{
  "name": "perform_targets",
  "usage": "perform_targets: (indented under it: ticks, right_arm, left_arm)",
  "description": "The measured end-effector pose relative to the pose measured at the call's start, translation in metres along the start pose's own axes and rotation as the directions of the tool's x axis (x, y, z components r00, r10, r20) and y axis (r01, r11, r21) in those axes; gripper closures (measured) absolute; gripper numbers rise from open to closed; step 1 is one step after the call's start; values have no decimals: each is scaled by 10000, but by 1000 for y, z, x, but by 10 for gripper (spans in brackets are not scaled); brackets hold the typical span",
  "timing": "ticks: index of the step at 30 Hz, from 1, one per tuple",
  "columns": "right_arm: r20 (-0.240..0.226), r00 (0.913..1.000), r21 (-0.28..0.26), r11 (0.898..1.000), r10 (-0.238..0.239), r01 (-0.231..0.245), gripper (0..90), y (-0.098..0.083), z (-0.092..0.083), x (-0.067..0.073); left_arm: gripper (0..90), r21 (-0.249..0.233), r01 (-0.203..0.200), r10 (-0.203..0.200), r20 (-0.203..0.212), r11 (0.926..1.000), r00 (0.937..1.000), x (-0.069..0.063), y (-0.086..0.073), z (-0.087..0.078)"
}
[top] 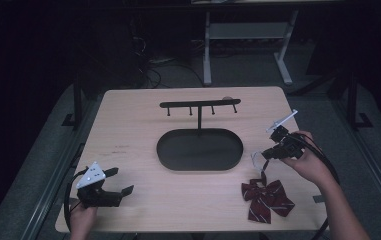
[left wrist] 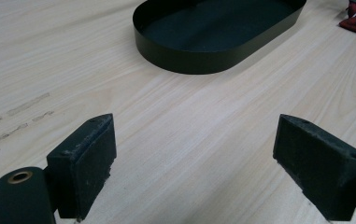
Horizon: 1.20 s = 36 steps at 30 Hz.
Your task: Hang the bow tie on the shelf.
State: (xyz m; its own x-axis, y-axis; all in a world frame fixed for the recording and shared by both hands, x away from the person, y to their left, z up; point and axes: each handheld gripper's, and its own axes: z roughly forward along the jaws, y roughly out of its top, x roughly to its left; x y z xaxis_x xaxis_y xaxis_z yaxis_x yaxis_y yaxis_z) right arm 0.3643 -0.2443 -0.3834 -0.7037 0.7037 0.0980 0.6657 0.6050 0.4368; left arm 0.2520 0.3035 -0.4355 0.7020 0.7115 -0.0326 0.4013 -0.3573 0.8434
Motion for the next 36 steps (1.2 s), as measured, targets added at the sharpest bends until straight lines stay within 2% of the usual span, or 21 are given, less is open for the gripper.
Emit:
perform_targets:
  ticks: [9, 16, 26, 36]
  right_arm:
    - [-127, 9983, -323, 9979, -571, 566, 861, 10, -15, 14]
    - [-477, 9965, -556, 9963, -687, 660, 861, 15, -23, 18]
    - [-217, 9949, -710, 9928, -986, 969, 861, 24, -38, 26]
    - [-56, 9925, -882, 9887, -1220, 1210, 862, 41, -52, 34]
  left_arm:
    - [130, -7, -1, 1, 20, 10000, 10000, 0, 0, 0]
    - [130, 1, -1, 1, 7, 10000, 10000, 0, 0, 0]
    - [130, 30, -64, 63, 40, 10000, 10000, 0, 0, 1]
    - [130, 31, 3, -3, 46, 10000, 10000, 0, 0, 0]
